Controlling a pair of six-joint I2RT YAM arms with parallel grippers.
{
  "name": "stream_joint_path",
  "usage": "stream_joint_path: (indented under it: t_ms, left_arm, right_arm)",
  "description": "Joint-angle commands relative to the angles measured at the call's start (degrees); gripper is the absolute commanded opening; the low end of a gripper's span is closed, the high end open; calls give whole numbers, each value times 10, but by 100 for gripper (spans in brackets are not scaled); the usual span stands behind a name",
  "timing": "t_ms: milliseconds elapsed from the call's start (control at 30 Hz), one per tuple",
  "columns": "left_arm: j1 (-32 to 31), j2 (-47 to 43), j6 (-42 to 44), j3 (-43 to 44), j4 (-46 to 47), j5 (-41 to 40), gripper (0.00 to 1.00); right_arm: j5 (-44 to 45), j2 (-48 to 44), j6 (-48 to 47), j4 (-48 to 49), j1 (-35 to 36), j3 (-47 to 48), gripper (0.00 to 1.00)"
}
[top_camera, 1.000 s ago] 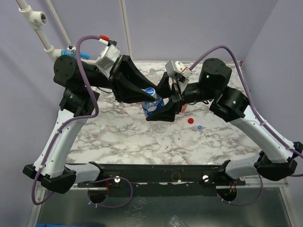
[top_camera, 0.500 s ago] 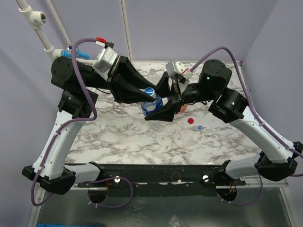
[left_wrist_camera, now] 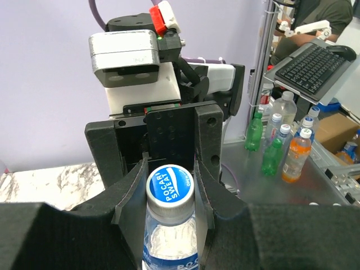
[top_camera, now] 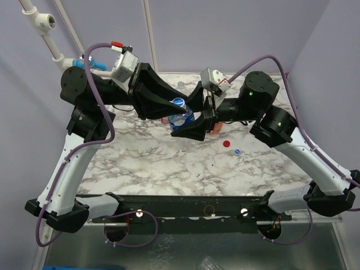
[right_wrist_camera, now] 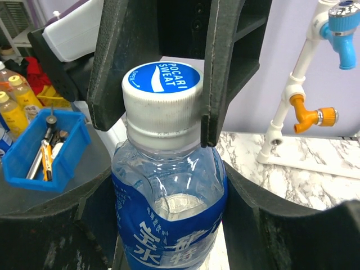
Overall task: Unscrew the bottle caps
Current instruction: Unscrew the bottle cap from the plastic bottle.
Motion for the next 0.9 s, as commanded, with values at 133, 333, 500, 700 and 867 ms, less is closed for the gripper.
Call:
stream_joint_path:
  t_ms: [133,333,500,700,867]
  left_arm:
    - [-3,-11,13,8,-42,-37,0]
    - [-3,-15,59,-5,-82,-86,0]
    - [-3,-19,97,-22,-110,-152,0]
    - [-3,-25,104,-43,-114,-236,0]
    - [-3,-25,117,-53,-124,-334,0]
  right_arm:
    - [163,0,-3,11,-4,3,1]
    - [275,-15,-39,15,-3,-19,1]
    - [337,-27,-71,13,-3,-30,0]
    - [402,-23,-84,36,-3,-45,1]
    - [471,-16,-94,74,2,-69,1]
